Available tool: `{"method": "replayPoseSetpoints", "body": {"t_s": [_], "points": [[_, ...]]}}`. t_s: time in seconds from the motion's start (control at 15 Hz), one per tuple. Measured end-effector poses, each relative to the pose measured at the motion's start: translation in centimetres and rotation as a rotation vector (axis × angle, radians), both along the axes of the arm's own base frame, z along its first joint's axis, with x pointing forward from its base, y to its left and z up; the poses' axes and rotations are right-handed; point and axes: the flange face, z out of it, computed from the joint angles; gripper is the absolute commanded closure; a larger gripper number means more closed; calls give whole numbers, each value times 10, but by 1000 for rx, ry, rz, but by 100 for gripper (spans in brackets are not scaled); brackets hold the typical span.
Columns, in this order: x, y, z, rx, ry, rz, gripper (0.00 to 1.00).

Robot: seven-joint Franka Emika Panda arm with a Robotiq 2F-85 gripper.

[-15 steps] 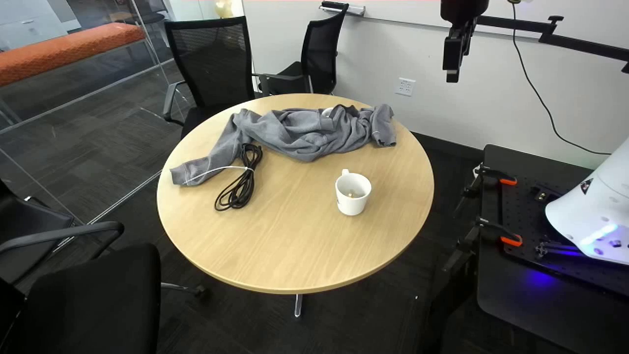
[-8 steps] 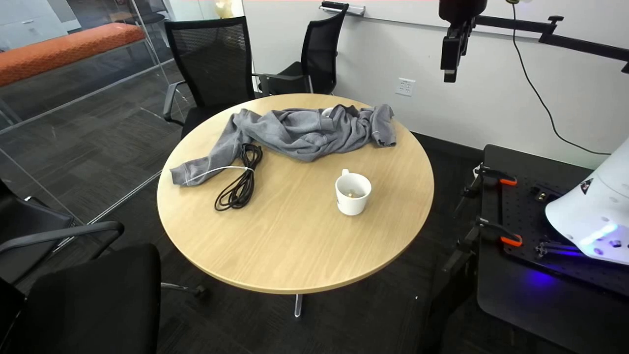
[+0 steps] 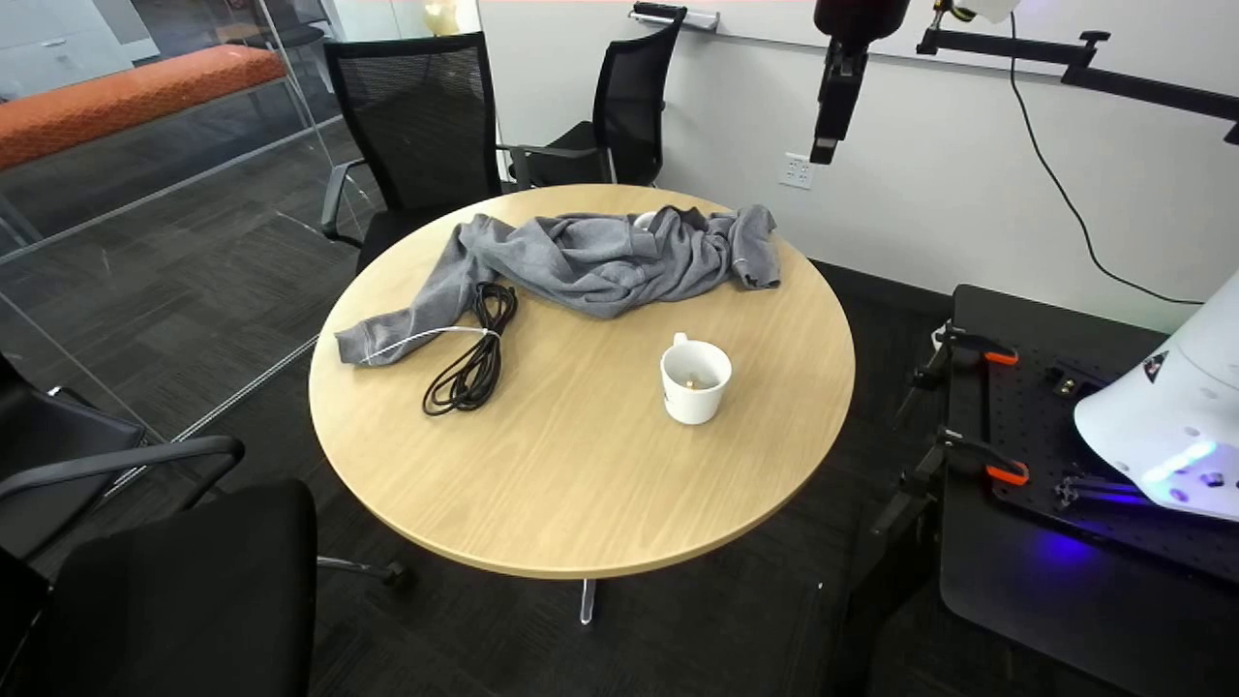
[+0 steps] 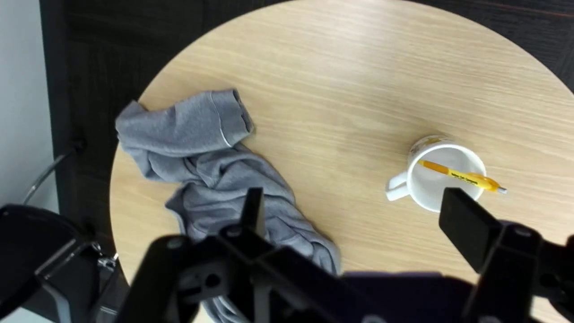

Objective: Remove the pen from the mug cup and place it on the table

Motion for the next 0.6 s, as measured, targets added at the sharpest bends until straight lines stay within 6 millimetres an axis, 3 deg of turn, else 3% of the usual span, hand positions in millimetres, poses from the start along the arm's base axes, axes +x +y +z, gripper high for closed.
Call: {"method": "replayPoseSetpoints", "body": {"t_s": [0.33, 0.6], "points": [[24, 22, -21, 32, -52, 250, 0], [46, 21, -45, 118, -100, 417, 0]]}}
